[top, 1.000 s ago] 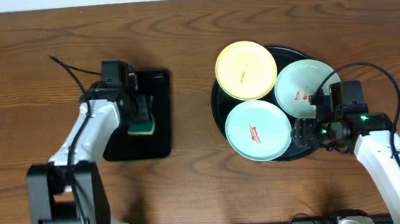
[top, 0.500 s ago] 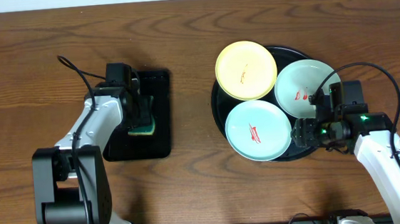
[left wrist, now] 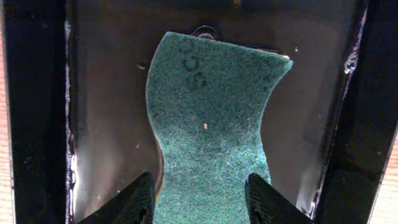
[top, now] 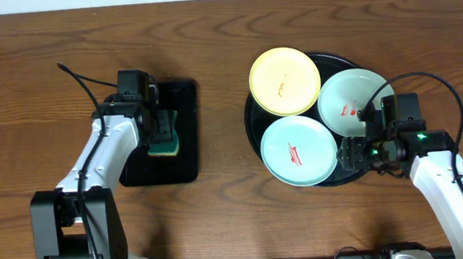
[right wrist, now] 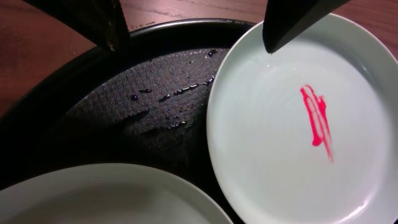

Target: Clean dirty plates on tray and stack at the side

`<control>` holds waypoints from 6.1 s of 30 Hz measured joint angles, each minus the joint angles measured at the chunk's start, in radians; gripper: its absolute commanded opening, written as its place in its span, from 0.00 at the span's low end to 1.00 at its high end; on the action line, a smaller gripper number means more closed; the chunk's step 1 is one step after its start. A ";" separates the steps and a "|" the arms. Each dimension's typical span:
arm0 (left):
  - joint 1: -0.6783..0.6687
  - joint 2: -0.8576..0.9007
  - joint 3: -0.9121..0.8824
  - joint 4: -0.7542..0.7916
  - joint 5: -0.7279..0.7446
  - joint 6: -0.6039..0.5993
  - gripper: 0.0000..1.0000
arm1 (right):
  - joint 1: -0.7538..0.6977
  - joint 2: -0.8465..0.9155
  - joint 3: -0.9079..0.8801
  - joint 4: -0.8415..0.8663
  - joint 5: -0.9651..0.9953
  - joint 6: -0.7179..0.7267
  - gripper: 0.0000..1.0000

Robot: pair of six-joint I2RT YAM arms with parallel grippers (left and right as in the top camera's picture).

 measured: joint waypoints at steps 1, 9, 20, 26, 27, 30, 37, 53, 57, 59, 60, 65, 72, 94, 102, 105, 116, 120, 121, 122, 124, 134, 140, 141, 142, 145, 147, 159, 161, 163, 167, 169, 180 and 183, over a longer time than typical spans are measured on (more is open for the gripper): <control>0.000 0.002 0.000 0.002 0.003 0.000 0.48 | 0.000 0.000 0.000 0.000 0.000 0.000 0.68; 0.000 0.047 0.000 0.011 0.030 0.000 0.48 | 0.000 0.000 0.000 0.000 0.001 0.000 0.68; 0.000 0.053 0.000 0.023 0.030 0.000 0.48 | 0.000 0.000 0.000 0.000 0.001 0.000 0.68; 0.000 0.053 0.000 0.024 0.030 0.000 0.48 | 0.000 0.000 0.000 0.000 0.001 0.000 0.68; 0.000 0.053 0.000 0.025 0.030 0.000 0.48 | 0.000 0.000 0.000 0.000 0.001 0.000 0.68; 0.000 0.053 0.000 0.029 0.030 0.000 0.48 | 0.000 0.000 0.000 0.000 0.001 0.000 0.68; 0.000 0.053 0.000 0.029 0.030 0.000 0.47 | 0.000 0.000 0.000 0.000 0.001 0.000 0.68; 0.000 0.053 -0.003 0.063 0.033 0.000 0.43 | 0.000 0.000 0.000 0.000 0.001 0.000 0.68; 0.000 0.053 -0.029 0.093 0.033 0.000 0.44 | 0.000 0.000 0.000 0.000 0.001 0.000 0.68; 0.000 0.053 -0.054 0.124 0.033 0.000 0.44 | 0.000 0.000 0.000 0.000 0.001 0.000 0.68; 0.000 0.053 -0.066 0.144 0.033 0.000 0.44 | 0.000 0.000 0.000 0.000 0.001 0.000 0.68; 0.000 0.043 -0.130 0.233 0.033 0.000 0.44 | 0.000 0.000 0.000 0.000 0.001 0.000 0.68; 0.000 0.041 -0.156 0.267 0.033 -0.001 0.35 | 0.000 0.000 0.000 0.000 0.001 0.000 0.68; 0.001 -0.072 -0.124 0.069 0.033 -0.015 0.07 | 0.000 0.000 0.000 0.008 0.002 0.000 0.68; 0.001 -0.125 -0.124 0.060 0.033 -0.016 0.26 | 0.000 0.000 0.000 0.008 0.001 0.000 0.68; 0.001 -0.125 -0.124 0.045 0.033 -0.019 0.60 | 0.000 0.000 0.000 0.008 0.001 0.000 0.68; 0.001 -0.095 -0.134 0.087 0.033 -0.023 0.62 | 0.000 0.000 0.000 0.008 0.002 0.000 0.68; 0.001 -0.030 -0.137 0.122 0.036 -0.024 0.51 | 0.000 0.000 0.000 0.008 0.001 0.000 0.68; 0.001 -0.015 -0.137 0.127 0.037 -0.026 0.40 | 0.000 0.000 0.000 0.008 0.001 0.000 0.68; 0.001 -0.002 -0.137 0.133 0.037 -0.028 0.27 | 0.000 0.000 0.000 0.008 0.001 0.000 0.68; 0.002 0.011 -0.137 0.140 0.039 -0.026 0.08 | 0.000 0.000 0.000 0.008 0.002 0.000 0.68; -0.003 -0.024 -0.138 0.130 0.052 -0.032 0.07 | 0.000 0.000 0.000 0.008 0.002 0.000 0.70; -0.003 -0.092 -0.137 0.070 0.065 -0.047 0.08 | 0.000 0.000 0.000 0.008 -0.014 0.000 0.73; -0.003 -0.096 -0.138 0.060 0.071 -0.049 0.08 | 0.000 0.000 0.000 0.008 -0.019 0.000 0.74; -0.003 -0.097 -0.138 0.053 0.076 -0.050 0.08 | 0.000 0.000 0.000 0.009 -0.024 0.000 0.74; -0.003 -0.097 -0.143 0.043 0.088 -0.051 0.07 | 0.003 0.000 -0.004 0.027 -0.034 0.000 0.74; -0.003 -0.097 -0.148 0.041 0.105 -0.053 0.07 | 0.015 0.000 -0.015 0.055 -0.039 0.000 0.74; -0.003 -0.097 -0.157 0.035 0.157 -0.053 0.08 | 0.093 0.054 -0.082 0.249 -0.042 0.116 0.66; -0.004 -0.097 -0.157 0.034 0.158 -0.053 0.07 | 0.100 0.098 -0.086 0.279 -0.037 0.138 0.61; -0.003 -0.097 -0.157 0.034 0.158 -0.053 0.07 | 0.103 0.136 -0.087 0.311 -0.034 0.159 0.59; -0.004 -0.097 -0.157 0.023 0.158 -0.053 0.08 | 0.105 0.196 -0.088 0.367 -0.031 0.200 0.39; -0.003 -0.097 -0.157 0.014 0.158 -0.053 0.07 | 0.105 0.209 -0.089 0.383 -0.026 0.216 0.25; -0.003 -0.105 -0.157 0.014 0.198 -0.053 0.07 | 0.105 0.210 -0.089 0.394 0.018 0.251 0.01; -0.003 -0.139 -0.151 0.013 0.203 -0.053 0.07 | 0.106 0.210 -0.089 0.395 0.050 0.253 0.11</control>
